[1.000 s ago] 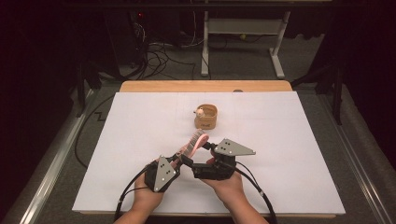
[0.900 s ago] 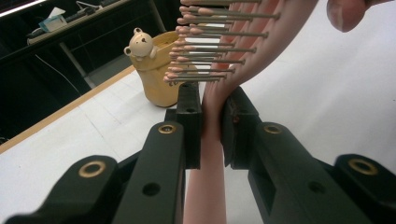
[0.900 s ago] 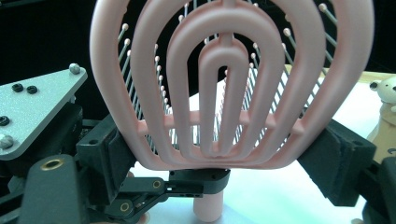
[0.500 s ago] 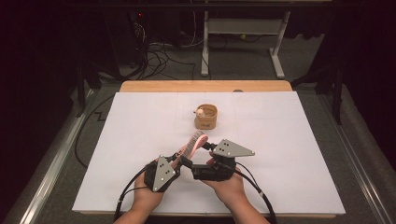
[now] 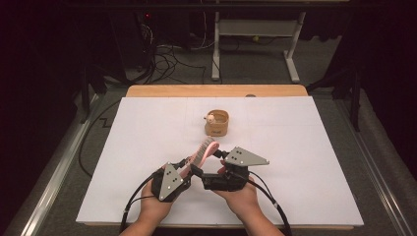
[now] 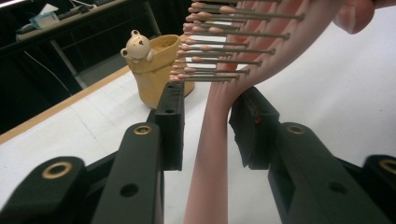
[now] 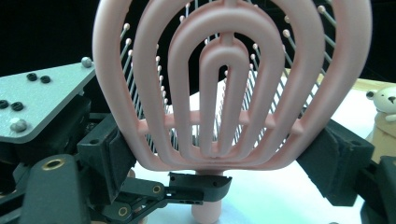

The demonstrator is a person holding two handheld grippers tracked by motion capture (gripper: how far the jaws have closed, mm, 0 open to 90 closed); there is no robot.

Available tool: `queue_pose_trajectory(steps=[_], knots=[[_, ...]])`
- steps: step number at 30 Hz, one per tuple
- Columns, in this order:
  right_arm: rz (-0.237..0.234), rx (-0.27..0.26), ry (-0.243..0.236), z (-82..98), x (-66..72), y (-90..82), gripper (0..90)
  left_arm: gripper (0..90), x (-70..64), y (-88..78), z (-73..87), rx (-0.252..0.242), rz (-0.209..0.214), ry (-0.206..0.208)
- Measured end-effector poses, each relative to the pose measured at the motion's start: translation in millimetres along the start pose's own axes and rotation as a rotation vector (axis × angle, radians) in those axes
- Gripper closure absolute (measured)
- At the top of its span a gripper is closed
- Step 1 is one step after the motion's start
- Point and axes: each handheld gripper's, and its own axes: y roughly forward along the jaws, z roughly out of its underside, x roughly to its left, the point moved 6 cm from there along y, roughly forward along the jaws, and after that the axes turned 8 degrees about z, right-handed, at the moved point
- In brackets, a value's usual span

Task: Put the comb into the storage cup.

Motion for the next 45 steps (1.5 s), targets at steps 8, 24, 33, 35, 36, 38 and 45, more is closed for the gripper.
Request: queue_pose_trajectory(steps=[8, 24, 33, 35, 36, 38, 45], knots=[[0.007, 0.000, -0.009, -0.3, -0.5, -0.8, 20.3, 55.7, 0.1, 1.9, 0.4, 0.003, 0.023, -0.021], [0.012, -0.004, -0.012, -1.3, -2.7, -2.1, 20.2, 35.5, 4.4, 3.1, 2.2, 0.002, 0.087, -0.087], [0.030, -0.006, -0.025, -2.6, -4.9, -3.9, 20.2, 28.1, 13.1, -3.5, 3.2, -0.016, 0.100, -0.104], [0.035, -0.005, -0.025, -2.9, -6.2, -4.3, 20.2, 24.7, 15.3, -4.1, 3.1, -0.019, 0.110, -0.115], [0.037, -0.005, -0.024, -3.1, -6.7, -4.3, 20.2, 23.5, 16.5, -4.4, 3.6, -0.016, 0.112, -0.117], [0.043, -0.011, -0.024, -3.9, -8.3, -4.7, 20.2, 21.5, 18.9, -5.1, 4.6, -0.015, 0.113, -0.123], [0.062, -0.017, -0.027, -6.2, -14.1, -7.9, 20.2, 15.9, 27.0, -8.6, 5.1, -0.024, 0.114, -0.146]])
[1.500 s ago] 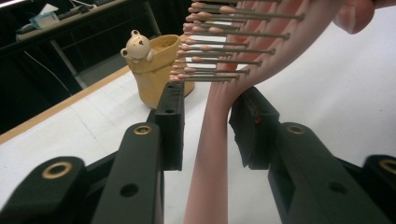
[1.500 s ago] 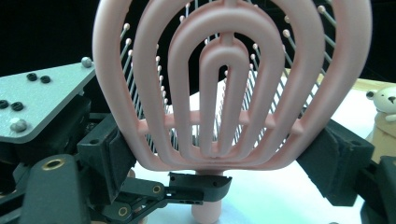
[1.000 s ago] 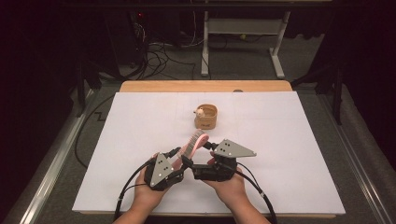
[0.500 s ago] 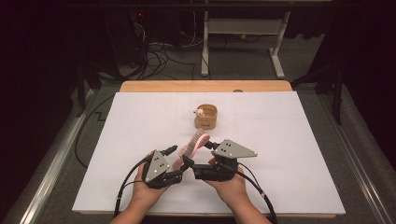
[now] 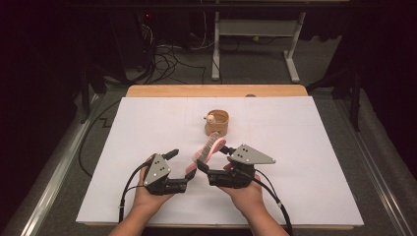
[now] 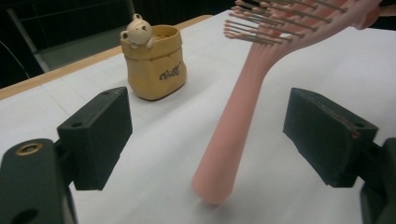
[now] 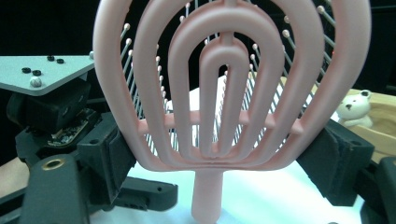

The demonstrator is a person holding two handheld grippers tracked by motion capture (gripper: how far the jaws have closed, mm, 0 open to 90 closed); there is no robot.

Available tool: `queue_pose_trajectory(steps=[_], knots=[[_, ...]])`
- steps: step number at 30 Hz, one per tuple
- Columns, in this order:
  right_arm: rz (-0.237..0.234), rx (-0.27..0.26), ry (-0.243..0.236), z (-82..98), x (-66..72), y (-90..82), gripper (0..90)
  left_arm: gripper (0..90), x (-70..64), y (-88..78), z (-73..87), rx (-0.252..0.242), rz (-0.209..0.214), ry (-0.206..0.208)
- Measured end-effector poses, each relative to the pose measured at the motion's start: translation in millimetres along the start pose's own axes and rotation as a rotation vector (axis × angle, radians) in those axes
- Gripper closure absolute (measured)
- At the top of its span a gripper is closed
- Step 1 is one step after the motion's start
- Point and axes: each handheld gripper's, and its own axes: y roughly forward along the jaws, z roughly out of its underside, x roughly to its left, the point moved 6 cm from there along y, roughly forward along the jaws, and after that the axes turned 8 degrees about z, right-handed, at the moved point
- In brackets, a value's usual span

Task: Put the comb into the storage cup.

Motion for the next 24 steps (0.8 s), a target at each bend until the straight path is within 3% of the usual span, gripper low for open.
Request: queue_pose_trajectory(steps=[12, 21, 24], knots=[[0.029, 0.002, -0.012, 0.5, -8.8, -4.4, 20.2, 5.2, 21.9, -12.6, 1.8, -0.029, -0.042, -0.048], [0.052, 0.008, -0.026, 1.8, -17.5, -10.3, 20.2, 0.0, 35.5, -16.0, 7.5, 0.002, -0.055, -0.104], [0.062, 0.009, -0.022, 2.2, -21.8, -13.2, 20.2, 0.0, 37.1, -20.8, 13.5, 0.031, -0.063, -0.085]])
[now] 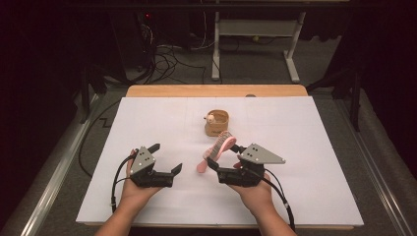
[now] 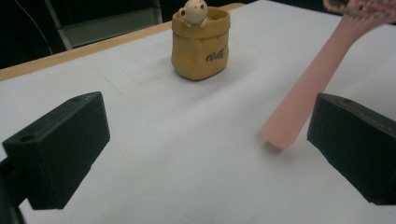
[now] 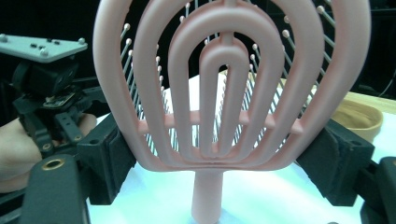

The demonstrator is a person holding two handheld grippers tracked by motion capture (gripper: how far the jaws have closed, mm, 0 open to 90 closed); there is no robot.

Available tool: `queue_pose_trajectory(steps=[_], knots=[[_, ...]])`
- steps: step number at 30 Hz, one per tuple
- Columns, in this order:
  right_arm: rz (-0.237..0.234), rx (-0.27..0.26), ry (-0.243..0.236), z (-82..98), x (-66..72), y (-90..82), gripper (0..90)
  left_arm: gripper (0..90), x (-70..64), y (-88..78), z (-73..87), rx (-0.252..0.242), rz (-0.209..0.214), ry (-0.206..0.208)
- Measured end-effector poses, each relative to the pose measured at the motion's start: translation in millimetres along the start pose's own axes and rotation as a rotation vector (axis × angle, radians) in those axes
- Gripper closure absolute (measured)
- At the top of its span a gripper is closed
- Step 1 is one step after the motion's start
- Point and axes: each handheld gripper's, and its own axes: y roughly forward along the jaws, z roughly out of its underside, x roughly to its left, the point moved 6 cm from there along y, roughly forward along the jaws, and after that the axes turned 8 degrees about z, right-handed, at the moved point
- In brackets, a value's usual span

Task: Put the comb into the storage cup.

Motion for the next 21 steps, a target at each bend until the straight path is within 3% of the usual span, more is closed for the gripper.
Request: queue_pose_trajectory(steps=[5, 10, 17, 21], knots=[[0.017, -0.001, -0.001, -0.5, -6.1, -4.2, 20.2, 0.0, 4.6, -6.2, 7.1, -0.008, -0.010, -0.016], [0.026, -0.001, -0.007, -0.3, -10.2, -6.6, 20.2, 0.0, 6.2, -12.7, 5.0, -0.055, -0.008, -0.016], [0.045, 0.004, -0.006, 1.3, -16.9, -8.9, 20.2, 0.0, 8.5, -12.5, 9.3, -0.049, 0.009, -0.035], [0.062, -0.002, -0.009, 0.0, -22.4, -12.6, 20.2, 0.0, 12.2, -14.5, 10.4, -0.058, -0.007, -0.044]])
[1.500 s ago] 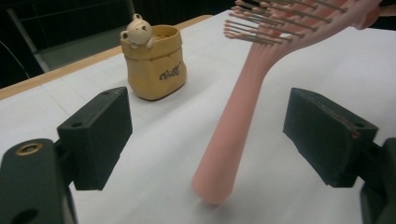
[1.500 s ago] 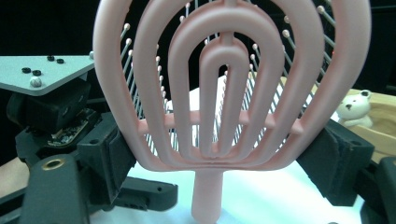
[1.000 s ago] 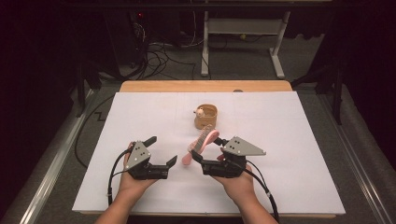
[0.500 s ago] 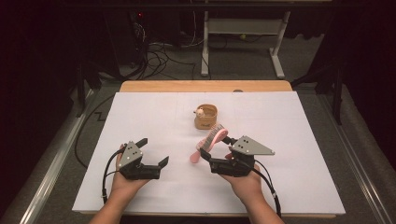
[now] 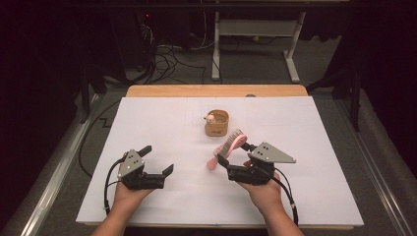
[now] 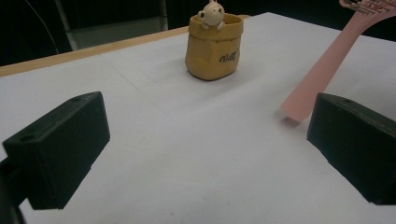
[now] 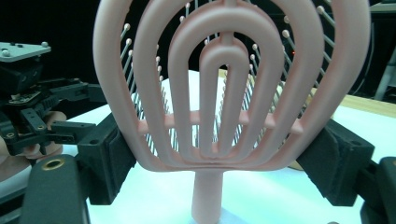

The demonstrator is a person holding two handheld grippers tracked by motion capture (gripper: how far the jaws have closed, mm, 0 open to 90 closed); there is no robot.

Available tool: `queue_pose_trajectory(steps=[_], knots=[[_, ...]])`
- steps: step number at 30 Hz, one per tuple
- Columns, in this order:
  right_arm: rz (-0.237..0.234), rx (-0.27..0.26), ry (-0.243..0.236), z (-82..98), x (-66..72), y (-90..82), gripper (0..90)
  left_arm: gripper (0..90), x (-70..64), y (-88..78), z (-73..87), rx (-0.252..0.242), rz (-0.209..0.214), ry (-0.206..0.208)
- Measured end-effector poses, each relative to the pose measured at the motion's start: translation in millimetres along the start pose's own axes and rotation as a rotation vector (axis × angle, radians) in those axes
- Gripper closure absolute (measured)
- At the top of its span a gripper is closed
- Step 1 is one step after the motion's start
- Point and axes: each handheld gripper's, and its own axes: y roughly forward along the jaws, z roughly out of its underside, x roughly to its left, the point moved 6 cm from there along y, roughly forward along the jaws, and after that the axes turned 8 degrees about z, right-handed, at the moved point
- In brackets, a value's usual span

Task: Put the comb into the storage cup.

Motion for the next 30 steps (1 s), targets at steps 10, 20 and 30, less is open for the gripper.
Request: queue_pose_trajectory(steps=[10, 20, 30], knots=[[0.050, -0.019, 0.005, -3.8, -18.6, -12.0, 20.2, 0.0, 2.3, 0.2, 2.4, 0.004, 0.009, -0.002], [0.089, -0.022, 0.005, -4.2, -34.5, -20.9, 20.2, 0.0, 1.7, -2.2, 0.1, -0.017, 0.017, -0.001], [0.144, -0.025, 0.023, -3.5, -54.5, -32.2, 20.2, 0.0, 3.0, -2.9, 0.5, -0.019, 0.016, -0.003]])
